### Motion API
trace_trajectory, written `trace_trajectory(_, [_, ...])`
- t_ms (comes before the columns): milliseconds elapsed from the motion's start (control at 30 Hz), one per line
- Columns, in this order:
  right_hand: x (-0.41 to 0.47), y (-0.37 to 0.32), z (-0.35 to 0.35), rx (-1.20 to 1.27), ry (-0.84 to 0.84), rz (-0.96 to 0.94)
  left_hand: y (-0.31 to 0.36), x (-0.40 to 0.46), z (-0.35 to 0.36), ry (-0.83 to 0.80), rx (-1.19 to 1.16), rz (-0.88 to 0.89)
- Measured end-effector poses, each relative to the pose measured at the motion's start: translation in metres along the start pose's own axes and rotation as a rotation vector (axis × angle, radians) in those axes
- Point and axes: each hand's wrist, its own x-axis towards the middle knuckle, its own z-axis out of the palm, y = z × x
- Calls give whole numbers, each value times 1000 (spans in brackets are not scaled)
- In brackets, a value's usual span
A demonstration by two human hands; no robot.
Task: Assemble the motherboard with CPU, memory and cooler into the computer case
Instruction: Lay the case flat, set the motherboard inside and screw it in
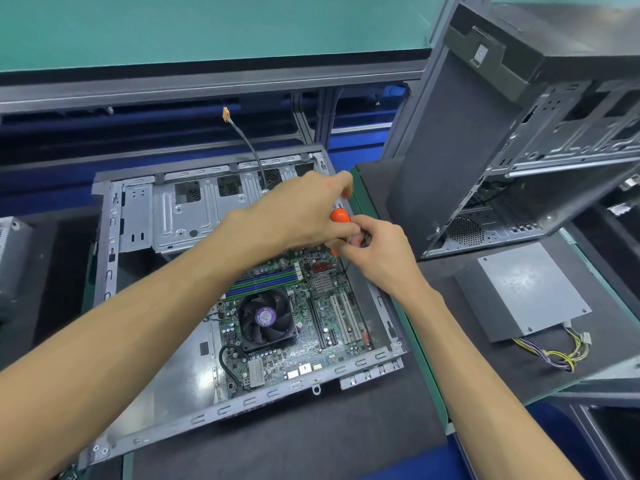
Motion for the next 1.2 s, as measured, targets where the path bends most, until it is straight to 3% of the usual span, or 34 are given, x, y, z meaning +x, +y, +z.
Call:
trace_trajectory(67, [1,-1,1,-8,0,5,0,1,1,31,13,-43])
trace_trajectory(233, [2,-5,0,-49,6,13,3,2,-3,-193,-44,84])
trace_trajectory(400, [2,-3,0,-65,-13,11,0,2,11,52,1,-31])
trace_trajectory(567, [0,-7,-1,-73,-2,35,-1,7,4,-95,-23,107])
trace_trajectory(767, [1,-7,-1,-98,-5,17,-6,7,14,46,-34,23])
trace_trajectory(1067, [-4,-10,-1,-123,-21,50,-10,0,17,-4,-70,59])
trace_trajectory(1200, [-9,-11,-2,-30,76,24,-23,-14,4,23,-312,-67])
